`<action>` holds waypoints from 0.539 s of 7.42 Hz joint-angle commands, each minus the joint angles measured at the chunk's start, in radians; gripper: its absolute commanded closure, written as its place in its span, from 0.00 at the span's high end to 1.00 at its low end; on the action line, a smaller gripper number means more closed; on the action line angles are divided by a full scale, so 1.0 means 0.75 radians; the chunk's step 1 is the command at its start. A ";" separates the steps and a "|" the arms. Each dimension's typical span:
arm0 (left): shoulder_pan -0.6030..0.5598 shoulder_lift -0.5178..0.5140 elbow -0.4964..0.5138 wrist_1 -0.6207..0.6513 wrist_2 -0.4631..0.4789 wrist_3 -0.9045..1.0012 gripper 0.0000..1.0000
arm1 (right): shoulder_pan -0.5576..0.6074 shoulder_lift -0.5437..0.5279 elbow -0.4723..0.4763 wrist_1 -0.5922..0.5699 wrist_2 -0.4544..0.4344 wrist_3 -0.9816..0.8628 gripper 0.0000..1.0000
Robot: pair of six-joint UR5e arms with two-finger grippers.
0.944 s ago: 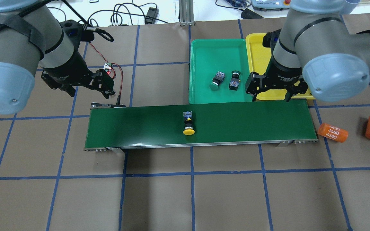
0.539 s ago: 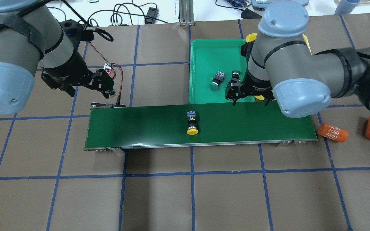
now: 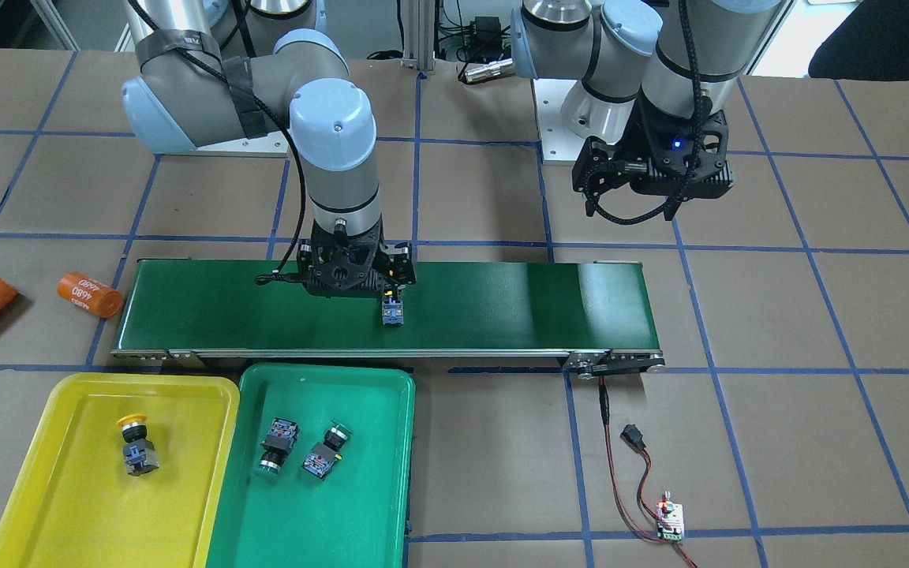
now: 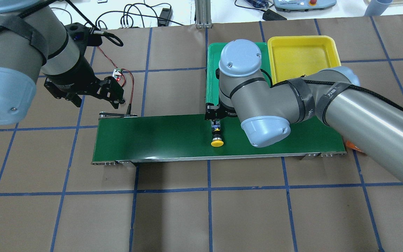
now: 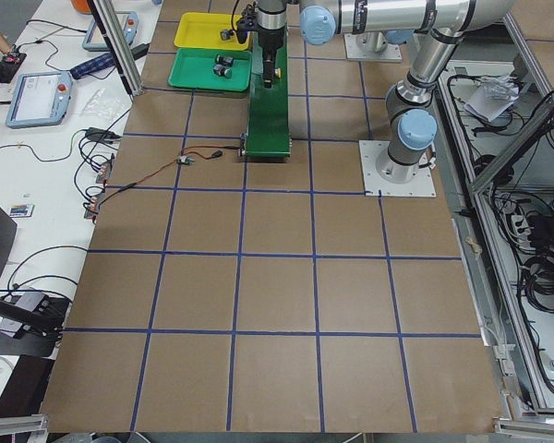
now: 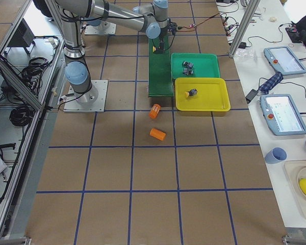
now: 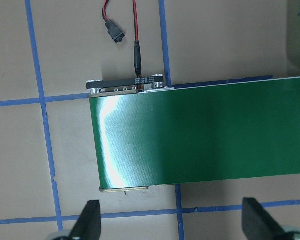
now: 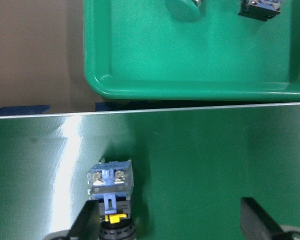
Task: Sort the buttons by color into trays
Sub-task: 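Return the right gripper to the belt and grasp the last yellow button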
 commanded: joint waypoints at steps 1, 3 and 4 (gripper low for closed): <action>0.003 -0.001 -0.010 -0.001 0.006 0.003 1.00 | 0.015 0.035 0.002 -0.010 0.054 0.010 1.00; 0.003 -0.001 -0.002 -0.001 0.000 0.001 1.00 | 0.015 0.066 0.006 -0.008 0.052 0.020 0.86; 0.003 -0.001 0.000 -0.009 -0.002 0.001 1.00 | 0.013 0.082 0.006 -0.008 0.048 0.057 0.54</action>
